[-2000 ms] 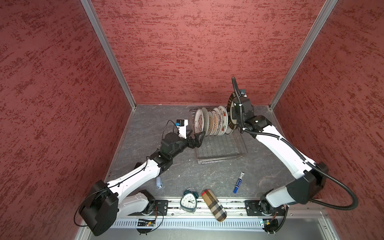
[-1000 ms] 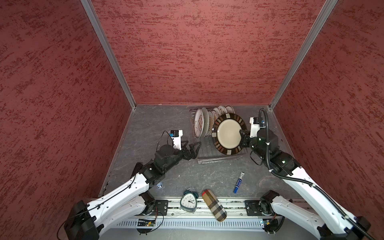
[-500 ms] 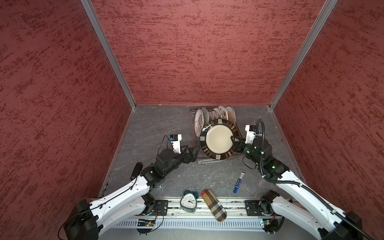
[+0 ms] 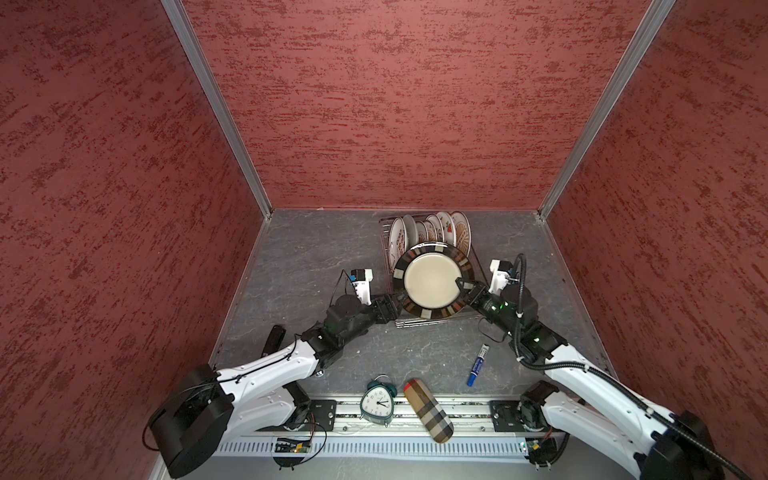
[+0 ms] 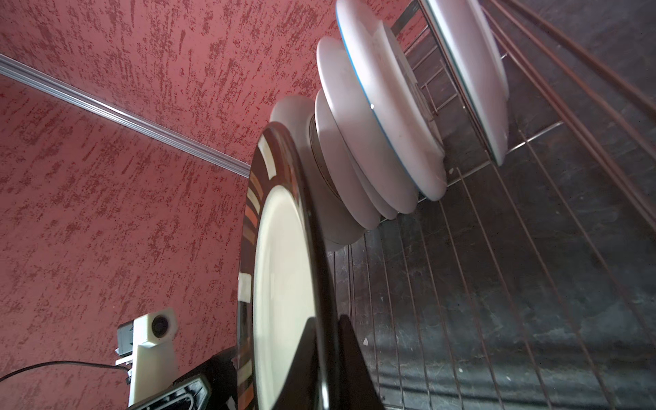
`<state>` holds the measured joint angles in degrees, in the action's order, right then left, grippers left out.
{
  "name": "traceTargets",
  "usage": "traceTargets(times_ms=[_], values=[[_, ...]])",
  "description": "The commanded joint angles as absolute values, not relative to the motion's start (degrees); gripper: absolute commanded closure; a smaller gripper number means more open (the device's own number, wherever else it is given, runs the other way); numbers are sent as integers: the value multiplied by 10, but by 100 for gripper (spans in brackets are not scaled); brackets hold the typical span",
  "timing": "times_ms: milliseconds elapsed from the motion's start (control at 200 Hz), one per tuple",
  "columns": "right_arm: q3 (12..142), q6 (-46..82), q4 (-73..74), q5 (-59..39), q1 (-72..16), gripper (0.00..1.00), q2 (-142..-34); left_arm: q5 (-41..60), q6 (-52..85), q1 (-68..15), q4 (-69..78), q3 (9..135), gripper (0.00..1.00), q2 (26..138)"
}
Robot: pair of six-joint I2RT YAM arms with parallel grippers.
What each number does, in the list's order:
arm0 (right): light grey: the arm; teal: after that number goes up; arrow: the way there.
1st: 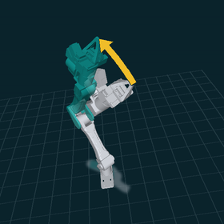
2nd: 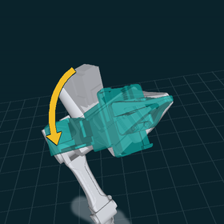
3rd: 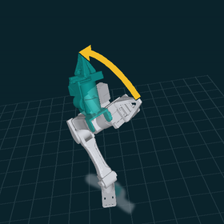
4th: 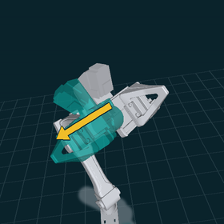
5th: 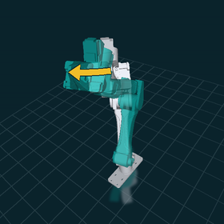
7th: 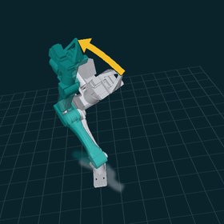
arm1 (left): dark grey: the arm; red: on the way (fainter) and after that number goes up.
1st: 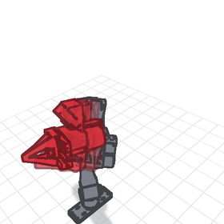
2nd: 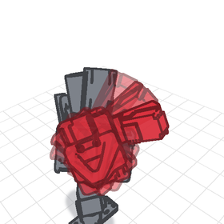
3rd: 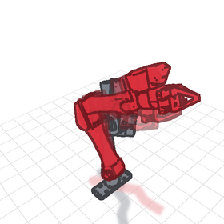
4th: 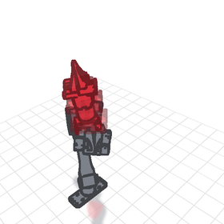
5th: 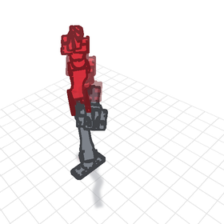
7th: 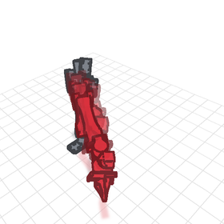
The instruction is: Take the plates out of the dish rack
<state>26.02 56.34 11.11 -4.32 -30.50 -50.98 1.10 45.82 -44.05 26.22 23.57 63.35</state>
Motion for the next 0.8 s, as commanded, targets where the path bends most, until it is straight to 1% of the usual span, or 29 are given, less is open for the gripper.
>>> traceTargets(times_ms=[0, 80, 296, 356, 396, 481, 576, 691, 797], values=[[271, 621, 276, -68, -308, 100, -507, 12, 475, -439, 299, 256, 25, 649], [259, 629, 312, -74, -308, 100, -523, 11, 476, -438, 294, 263, 32, 653], [265, 633, 331, -88, -308, 100, -558, -3, 482, -438, 297, 259, 58, 656], [263, 633, 333, -86, -308, 100, -561, -3, 486, -437, 303, 256, 64, 659], [261, 633, 337, -85, -308, 100, -562, -3, 491, -437, 306, 254, 65, 663], [256, 635, 343, -84, -309, 100, -563, 0, 500, -435, 314, 253, 74, 670], [251, 633, 356, -90, -310, 100, -564, 0, 506, -429, 325, 247, 77, 672], [253, 627, 354, -92, -311, 100, -568, 3, 513, -425, 321, 247, 83, 668], [257, 621, 353, -96, -311, 100, -574, 18, 520, -425, 330, 249, 84, 670]])
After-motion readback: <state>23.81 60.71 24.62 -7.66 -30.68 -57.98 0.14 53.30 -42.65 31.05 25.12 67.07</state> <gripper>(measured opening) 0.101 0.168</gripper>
